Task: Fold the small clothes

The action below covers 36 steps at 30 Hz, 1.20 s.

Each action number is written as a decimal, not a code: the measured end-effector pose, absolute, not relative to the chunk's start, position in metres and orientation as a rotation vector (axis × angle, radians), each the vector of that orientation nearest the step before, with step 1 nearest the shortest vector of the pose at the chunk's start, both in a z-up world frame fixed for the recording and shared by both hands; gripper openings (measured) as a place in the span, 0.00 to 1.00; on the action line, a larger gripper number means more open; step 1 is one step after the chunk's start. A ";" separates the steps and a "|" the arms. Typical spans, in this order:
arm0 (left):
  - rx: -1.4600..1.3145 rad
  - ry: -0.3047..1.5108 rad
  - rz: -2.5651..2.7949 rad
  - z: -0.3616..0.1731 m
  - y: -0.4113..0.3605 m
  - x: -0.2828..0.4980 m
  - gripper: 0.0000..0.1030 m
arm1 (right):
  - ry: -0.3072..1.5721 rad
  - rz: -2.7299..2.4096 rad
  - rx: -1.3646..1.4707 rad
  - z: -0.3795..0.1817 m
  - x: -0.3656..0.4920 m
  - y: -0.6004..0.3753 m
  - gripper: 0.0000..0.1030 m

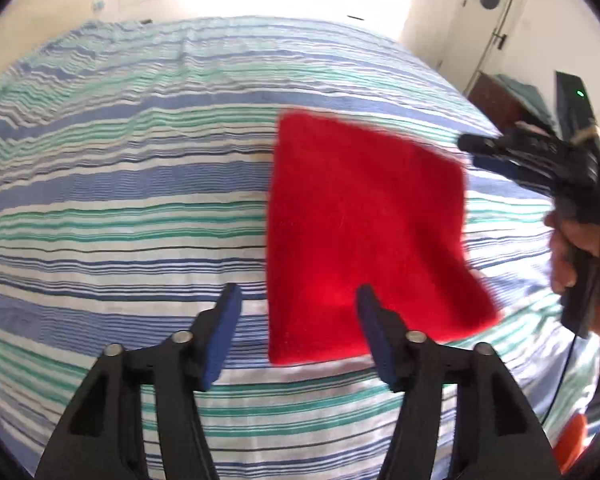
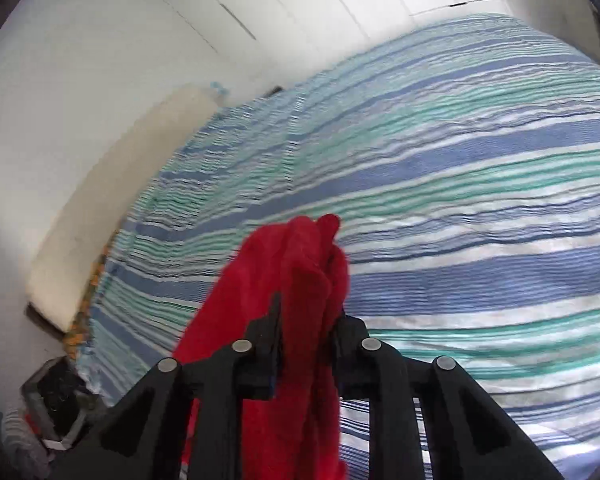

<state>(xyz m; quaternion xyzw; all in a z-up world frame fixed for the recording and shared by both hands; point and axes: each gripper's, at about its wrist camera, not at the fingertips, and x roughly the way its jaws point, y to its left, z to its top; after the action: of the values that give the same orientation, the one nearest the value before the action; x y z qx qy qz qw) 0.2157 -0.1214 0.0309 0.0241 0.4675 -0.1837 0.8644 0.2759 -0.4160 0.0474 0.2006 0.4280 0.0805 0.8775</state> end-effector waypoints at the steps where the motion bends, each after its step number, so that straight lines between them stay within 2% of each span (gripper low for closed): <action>1: 0.055 0.967 -0.375 0.032 -0.120 0.213 0.73 | 0.905 0.123 0.384 0.044 0.268 -0.420 0.53; 2: 0.060 0.951 -0.362 0.035 -0.119 0.208 0.80 | 0.907 0.095 0.357 0.043 0.259 -0.423 0.55; 4: 0.078 0.918 -0.328 0.040 -0.118 0.202 0.86 | 0.912 0.073 0.303 0.046 0.238 -0.424 0.58; 6: 0.097 0.891 -0.308 0.044 -0.117 0.199 0.88 | 0.915 0.056 0.257 0.052 0.218 -0.422 0.69; 8: 0.109 0.870 -0.294 0.050 -0.113 0.196 0.90 | 0.909 0.048 0.211 0.061 0.197 -0.411 0.88; 10: 0.128 0.843 -0.277 0.060 -0.115 0.184 0.92 | 0.907 0.043 0.151 0.068 0.175 -0.395 0.98; 16: 0.235 0.781 -0.178 0.070 -0.101 0.149 0.96 | 0.897 0.023 0.037 0.085 0.109 -0.342 0.99; 20: 0.225 0.855 -0.207 0.046 -0.080 0.105 0.97 | 0.913 -0.041 -0.003 0.078 0.054 -0.319 1.00; 24: 0.304 0.898 -0.144 0.019 -0.060 0.066 0.97 | 1.010 -0.090 0.069 0.047 0.001 -0.314 1.00; 30: 0.334 0.849 -0.099 0.034 -0.042 0.042 0.97 | 1.088 -0.128 0.071 0.018 -0.037 -0.301 1.00; 36: 0.324 0.821 -0.099 0.044 -0.042 0.041 0.97 | 1.024 -0.132 0.025 0.039 -0.047 -0.287 1.00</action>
<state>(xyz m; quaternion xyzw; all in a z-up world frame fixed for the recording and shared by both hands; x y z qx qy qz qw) 0.0411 -0.0417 0.0443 0.1566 0.3973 -0.0477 0.9029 -0.0472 -0.2871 0.0392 0.0120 0.4895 -0.0631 0.8697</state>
